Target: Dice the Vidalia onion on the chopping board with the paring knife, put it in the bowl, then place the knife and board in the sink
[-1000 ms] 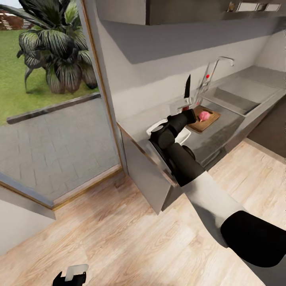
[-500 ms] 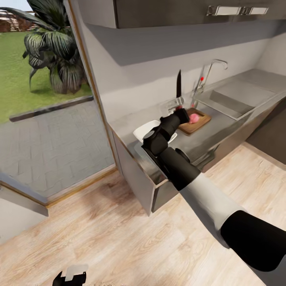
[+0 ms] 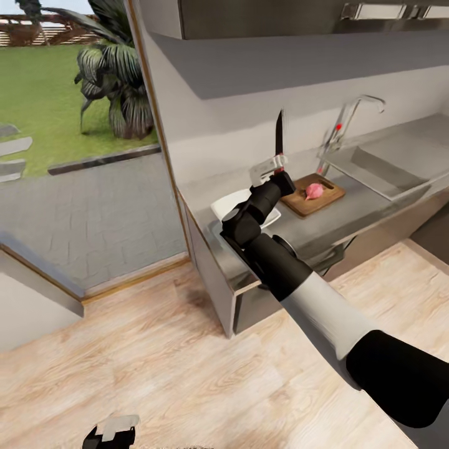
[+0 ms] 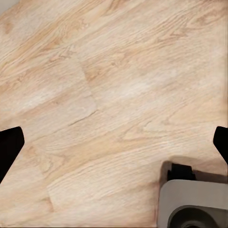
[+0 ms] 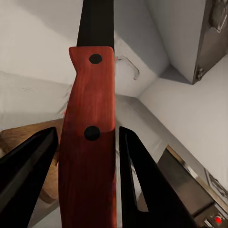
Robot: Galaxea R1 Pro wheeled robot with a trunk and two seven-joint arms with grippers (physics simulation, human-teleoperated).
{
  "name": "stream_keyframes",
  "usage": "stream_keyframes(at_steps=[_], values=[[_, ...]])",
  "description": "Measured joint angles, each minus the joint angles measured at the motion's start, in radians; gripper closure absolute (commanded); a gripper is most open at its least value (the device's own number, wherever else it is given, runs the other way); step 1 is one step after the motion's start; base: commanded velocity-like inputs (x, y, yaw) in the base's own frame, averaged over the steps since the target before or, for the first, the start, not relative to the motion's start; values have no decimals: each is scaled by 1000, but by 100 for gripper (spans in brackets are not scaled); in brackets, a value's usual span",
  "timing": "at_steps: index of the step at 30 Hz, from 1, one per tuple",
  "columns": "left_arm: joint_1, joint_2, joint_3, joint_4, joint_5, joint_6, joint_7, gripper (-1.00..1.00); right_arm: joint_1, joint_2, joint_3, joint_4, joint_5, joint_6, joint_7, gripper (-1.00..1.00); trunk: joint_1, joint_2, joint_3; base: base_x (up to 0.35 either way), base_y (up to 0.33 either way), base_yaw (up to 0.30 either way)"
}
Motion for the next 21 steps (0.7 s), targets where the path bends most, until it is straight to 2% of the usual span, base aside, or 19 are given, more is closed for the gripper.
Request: stream_keyframes(at_steps=[9, 21], values=[[0, 0, 0, 0, 0, 0, 0, -100, 0, 0, 4, 42, 0, 0, 4, 100, 0, 0, -5, 0, -342, 273], [0, -1, 0, 0, 0, 0, -1, -100, 0, 0, 4, 46, 0, 0, 3, 100, 0, 0, -8, 0, -342, 273]])
